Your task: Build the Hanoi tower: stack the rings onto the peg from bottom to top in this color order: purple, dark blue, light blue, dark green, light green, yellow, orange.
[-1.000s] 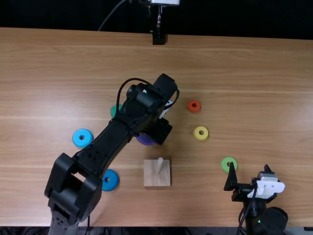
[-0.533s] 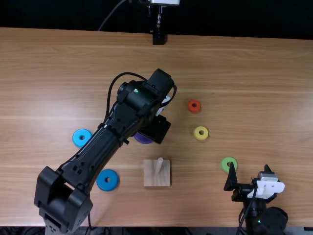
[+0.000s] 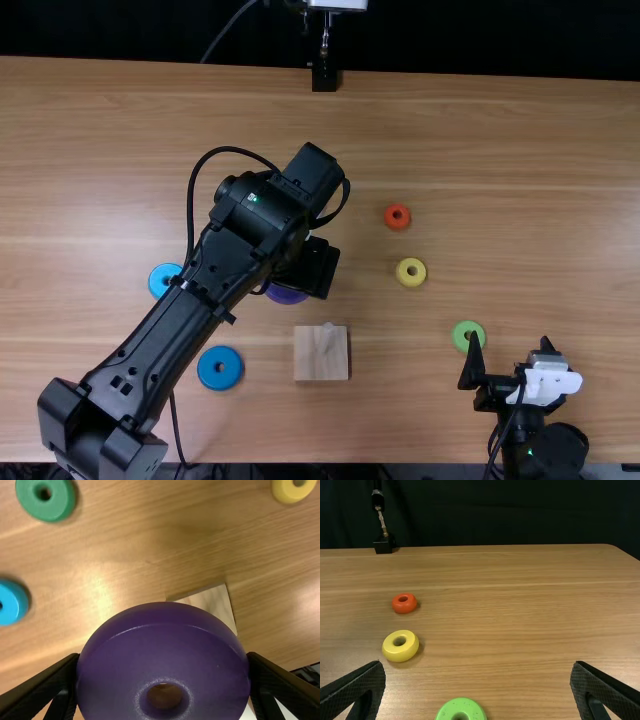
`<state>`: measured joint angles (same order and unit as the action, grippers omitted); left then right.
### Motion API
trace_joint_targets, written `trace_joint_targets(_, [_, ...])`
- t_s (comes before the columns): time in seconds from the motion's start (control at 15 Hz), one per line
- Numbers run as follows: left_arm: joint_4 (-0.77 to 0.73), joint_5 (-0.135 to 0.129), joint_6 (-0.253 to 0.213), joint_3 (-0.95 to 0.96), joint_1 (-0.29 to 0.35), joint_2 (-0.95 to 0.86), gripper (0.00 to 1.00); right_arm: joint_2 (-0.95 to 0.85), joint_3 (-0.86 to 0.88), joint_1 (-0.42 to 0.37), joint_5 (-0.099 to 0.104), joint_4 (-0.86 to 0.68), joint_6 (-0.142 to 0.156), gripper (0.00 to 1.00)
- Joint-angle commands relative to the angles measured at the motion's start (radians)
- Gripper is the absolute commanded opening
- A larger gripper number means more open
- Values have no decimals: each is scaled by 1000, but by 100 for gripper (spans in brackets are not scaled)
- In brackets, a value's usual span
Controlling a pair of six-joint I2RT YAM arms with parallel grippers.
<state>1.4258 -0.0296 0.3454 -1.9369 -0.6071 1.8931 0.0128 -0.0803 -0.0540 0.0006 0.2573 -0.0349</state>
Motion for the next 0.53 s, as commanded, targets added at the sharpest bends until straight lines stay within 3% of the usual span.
trace_joint_targets(0.0, [12, -2, 72, -34, -26, -52, 0, -13, 63, 8, 31, 60, 5, 100])
trace_joint_targets(0.2, [16, 4, 122, -36, -77, -65, 0, -13, 63, 8, 29, 60, 5, 100])
trace_joint_targets(0.47, [17, 6, 139, -36, -109, -88, 0, -13, 63, 8, 29, 60, 5, 100])
